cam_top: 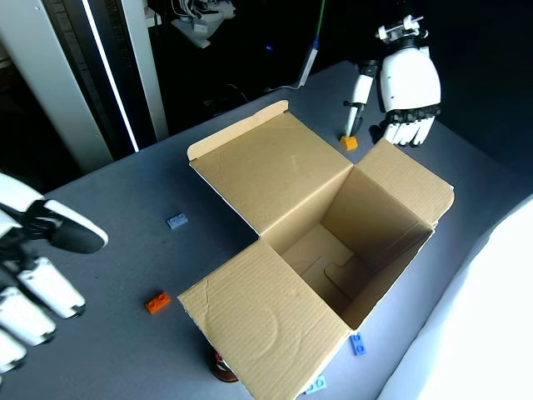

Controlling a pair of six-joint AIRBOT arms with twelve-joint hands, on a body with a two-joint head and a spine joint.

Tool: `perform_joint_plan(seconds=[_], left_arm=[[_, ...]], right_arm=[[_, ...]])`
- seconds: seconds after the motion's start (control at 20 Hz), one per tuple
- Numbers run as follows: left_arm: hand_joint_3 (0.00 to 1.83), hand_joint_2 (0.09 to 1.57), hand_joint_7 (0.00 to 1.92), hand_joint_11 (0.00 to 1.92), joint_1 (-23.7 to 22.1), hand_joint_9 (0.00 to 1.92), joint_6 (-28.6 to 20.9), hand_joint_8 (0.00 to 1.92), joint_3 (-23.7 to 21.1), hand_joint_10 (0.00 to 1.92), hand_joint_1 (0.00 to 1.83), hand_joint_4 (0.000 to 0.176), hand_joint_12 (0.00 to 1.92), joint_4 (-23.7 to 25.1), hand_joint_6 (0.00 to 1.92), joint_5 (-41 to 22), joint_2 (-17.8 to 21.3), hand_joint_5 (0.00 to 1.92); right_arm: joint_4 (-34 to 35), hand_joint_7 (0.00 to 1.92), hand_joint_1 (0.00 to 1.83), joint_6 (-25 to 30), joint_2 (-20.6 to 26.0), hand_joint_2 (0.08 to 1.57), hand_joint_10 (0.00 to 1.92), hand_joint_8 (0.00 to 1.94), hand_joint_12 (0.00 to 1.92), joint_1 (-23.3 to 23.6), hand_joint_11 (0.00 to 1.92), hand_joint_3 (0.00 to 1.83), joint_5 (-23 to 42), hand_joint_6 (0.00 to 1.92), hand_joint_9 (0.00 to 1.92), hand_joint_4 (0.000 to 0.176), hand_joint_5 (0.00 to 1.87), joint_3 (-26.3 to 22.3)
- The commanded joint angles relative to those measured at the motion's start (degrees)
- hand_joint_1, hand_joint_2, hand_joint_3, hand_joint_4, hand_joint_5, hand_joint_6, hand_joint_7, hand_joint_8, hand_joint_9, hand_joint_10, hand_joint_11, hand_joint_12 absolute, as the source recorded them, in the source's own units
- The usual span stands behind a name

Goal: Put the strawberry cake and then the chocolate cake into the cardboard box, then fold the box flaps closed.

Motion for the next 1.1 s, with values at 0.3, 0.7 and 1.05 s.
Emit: perform_joint_plan(seconds=[0.3, 0.7, 1.05], left_arm=[[0.0, 1.0, 0.15, 0.0, -0.71, 0.18, 0.07, 0.0, 0.23, 0.0, 0.09, 0.021, 0.73, 0.06, 0.0, 2.41, -0.1, 0.1], [0.0, 0.93, 0.16, 0.0, -0.36, 0.19, 0.07, 0.0, 4.08, 0.0, 0.36, 0.01, 0.7, -0.51, 0.0, 2.75, -6.16, 0.11], [0.0, 0.93, 0.14, 0.0, 4.04, 0.15, 0.07, 0.0, 8.55, 0.0, 0.74, 0.016, 0.68, -6.67, 0.01, 8.34, -10.47, 0.11]], right_arm=[[22.51, 0.13, 0.04, -6.75, -0.54, 1.13, 0.08, 0.01, 0.38, 0.42, 0.0, 0.0, 8.48, 0.02, 0.08, 0.0, 0.17, 0.14], [19.63, 0.12, 0.14, -3.38, -1.81, 1.12, 0.02, 0.0, 0.54, 0.33, 0.0, 0.0, 5.58, 0.0, 0.08, 0.0, 0.19, 0.56], [-4.29, 0.1, 0.34, 28.37, -3.89, 1.06, 0.01, 0.0, 0.55, -10.41, 0.0, 0.0, 16.02, 0.0, 0.07, 0.0, 0.16, 4.61]])
